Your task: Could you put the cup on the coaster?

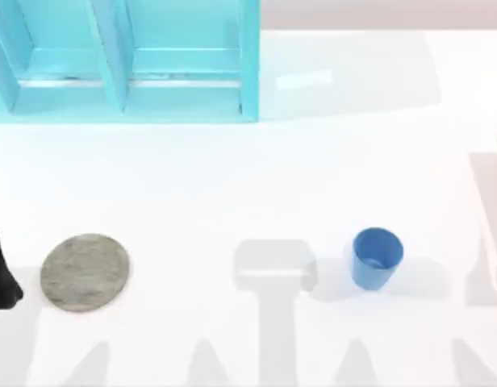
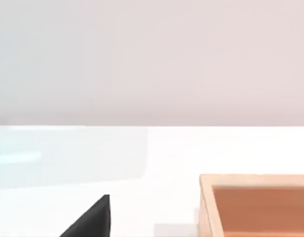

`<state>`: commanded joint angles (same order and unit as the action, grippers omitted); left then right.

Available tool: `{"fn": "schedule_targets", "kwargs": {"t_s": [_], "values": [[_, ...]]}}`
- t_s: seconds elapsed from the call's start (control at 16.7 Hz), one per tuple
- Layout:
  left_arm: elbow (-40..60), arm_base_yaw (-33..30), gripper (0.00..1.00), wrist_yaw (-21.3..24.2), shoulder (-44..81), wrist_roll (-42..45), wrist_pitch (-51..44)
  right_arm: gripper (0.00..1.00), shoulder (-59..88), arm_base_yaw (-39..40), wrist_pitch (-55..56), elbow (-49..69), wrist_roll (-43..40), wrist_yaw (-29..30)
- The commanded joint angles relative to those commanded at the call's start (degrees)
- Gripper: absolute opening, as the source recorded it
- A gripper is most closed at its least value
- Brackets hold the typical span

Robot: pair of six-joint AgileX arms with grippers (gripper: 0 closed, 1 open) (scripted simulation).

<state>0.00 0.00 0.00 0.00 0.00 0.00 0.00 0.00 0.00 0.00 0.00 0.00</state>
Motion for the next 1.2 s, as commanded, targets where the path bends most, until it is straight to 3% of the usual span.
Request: {"fn": "schedule_targets", "kwargs": {"t_s": [0.3, 0.54, 0.84, 1.2], "values": [[2.3, -1.2, 1.0, 0.2, 2.8, -2.2, -2.1, 1.0, 0.0, 0.0, 0.0, 0.0, 0.0, 0.0], [10.8, -5.6, 1.0, 0.3, 14.2, -11.4, -10.4, 1.0, 0.0, 0.0, 0.0, 0.0, 0.0, 0.0], [27.6, -14.0, 1.0, -0.1, 38.3, -31.5, -26.8, 1.0, 0.0, 0.0, 0.0, 0.0, 0.0, 0.0], [55.2, -27.0, 1.0, -0.8, 74.2, -63.7, -50.6, 1.0, 0.0, 0.0, 0.0, 0.0, 0.0, 0.0]]}}
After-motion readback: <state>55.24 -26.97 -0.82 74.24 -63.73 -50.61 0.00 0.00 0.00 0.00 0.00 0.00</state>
